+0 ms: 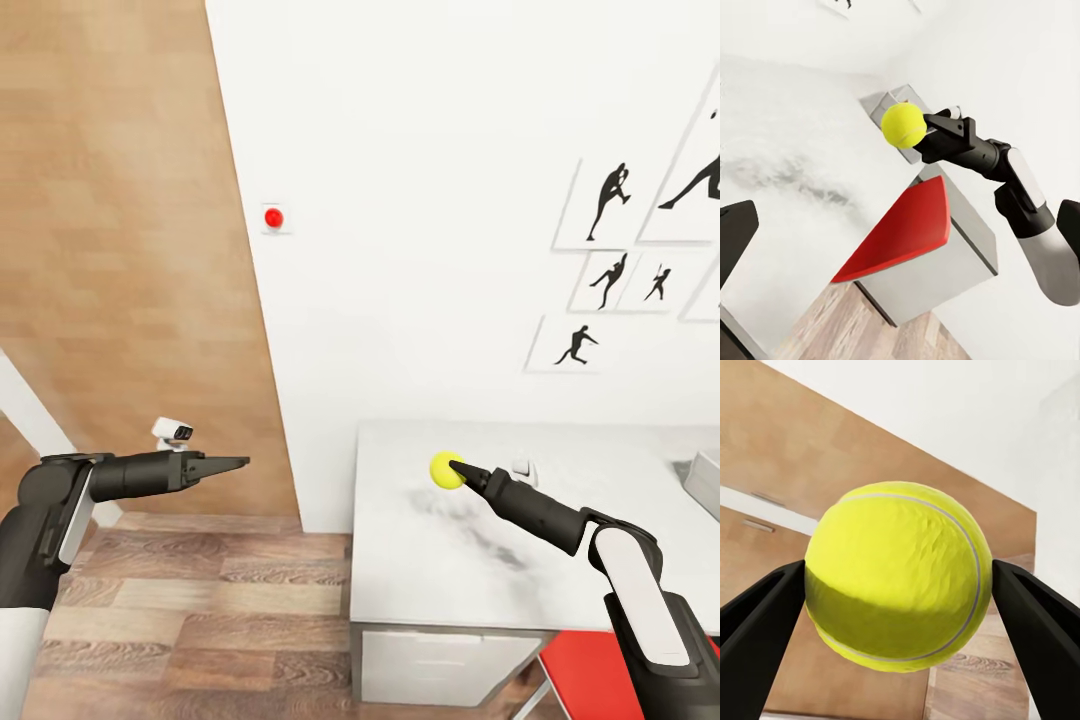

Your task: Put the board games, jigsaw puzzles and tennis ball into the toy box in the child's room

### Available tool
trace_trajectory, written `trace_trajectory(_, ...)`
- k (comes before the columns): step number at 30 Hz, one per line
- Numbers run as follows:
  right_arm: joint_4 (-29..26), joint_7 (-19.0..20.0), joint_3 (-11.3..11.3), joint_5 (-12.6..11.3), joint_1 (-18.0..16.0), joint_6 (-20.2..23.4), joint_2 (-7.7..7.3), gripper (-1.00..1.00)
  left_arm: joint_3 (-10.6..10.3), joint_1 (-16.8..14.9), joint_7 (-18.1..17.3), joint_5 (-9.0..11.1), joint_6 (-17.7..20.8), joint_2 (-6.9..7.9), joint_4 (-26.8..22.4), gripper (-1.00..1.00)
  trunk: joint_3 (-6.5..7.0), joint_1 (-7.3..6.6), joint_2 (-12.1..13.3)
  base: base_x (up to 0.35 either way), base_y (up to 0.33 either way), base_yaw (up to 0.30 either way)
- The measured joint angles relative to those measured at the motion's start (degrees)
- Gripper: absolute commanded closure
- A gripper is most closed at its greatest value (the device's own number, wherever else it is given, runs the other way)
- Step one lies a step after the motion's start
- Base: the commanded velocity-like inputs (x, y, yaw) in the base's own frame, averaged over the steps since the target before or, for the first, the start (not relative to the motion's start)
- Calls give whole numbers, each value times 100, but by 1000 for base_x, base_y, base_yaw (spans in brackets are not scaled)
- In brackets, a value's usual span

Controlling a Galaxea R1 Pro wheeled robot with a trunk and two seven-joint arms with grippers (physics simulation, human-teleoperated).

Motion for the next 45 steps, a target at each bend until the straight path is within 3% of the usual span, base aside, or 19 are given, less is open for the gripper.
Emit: trace_trajectory(45, 17, 2, -1, 0, 3, -1, -2, 100, -9, 9, 0, 28, 0, -7, -6, -100, 430, 0, 1, -29, -15, 87)
